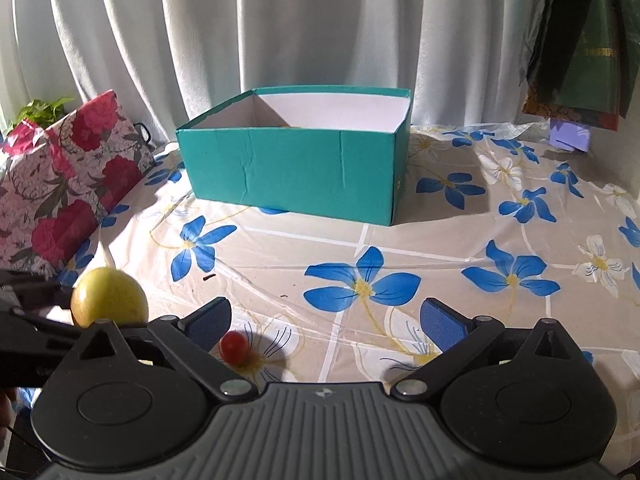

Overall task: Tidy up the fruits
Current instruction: 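Close the left gripper around the yellow pear, then grasp the cherry tomato with the right gripper while the left holds the pear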

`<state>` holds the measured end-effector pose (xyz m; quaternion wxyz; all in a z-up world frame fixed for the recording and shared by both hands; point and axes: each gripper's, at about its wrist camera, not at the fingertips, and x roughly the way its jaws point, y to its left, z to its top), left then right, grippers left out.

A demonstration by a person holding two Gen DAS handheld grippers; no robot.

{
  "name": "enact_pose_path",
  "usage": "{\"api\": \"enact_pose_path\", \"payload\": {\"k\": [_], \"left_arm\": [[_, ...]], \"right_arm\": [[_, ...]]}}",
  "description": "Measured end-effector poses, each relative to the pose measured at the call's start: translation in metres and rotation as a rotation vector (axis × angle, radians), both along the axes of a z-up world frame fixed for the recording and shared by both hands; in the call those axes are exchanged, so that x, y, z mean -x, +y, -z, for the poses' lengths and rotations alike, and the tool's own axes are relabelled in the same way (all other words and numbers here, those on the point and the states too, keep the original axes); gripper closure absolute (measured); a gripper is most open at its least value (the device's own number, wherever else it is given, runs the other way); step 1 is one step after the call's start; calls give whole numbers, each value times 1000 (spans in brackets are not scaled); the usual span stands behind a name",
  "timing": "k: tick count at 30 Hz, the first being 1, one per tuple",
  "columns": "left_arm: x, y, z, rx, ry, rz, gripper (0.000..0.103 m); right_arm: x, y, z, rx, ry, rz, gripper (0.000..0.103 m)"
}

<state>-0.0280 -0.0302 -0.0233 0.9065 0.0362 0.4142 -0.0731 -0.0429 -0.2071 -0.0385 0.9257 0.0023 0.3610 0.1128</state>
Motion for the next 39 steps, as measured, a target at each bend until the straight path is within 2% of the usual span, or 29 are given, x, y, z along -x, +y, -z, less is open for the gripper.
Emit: {"api": "enact_pose_path", "payload": {"k": [8, 14, 20, 23, 26, 30, 39], "left_arm": [[-1, 14, -4, 0, 6, -52, 32], [-2, 20, -4, -5, 5, -74, 32], [-5, 24, -2, -4, 12, -91, 32], [-7, 24, -2, -3, 15, -97, 32], [-9, 23, -1, 0, 18, -97, 32], [-12, 21, -2, -2, 16, -94, 32], [-29, 6, -18, -24, -14, -68, 32]], "right_arm": [[-7, 25, 24, 8, 75, -98, 21], [-15, 42, 34, 11, 113, -176, 47], [-25, 50, 44, 20, 144, -209, 57], [-25, 53, 45, 45, 126, -227, 63], [-24, 56, 46, 76, 106, -253, 80], [-22, 54, 45, 87, 89, -259, 80], [-33, 19, 12, 27, 12, -146, 80]]}}
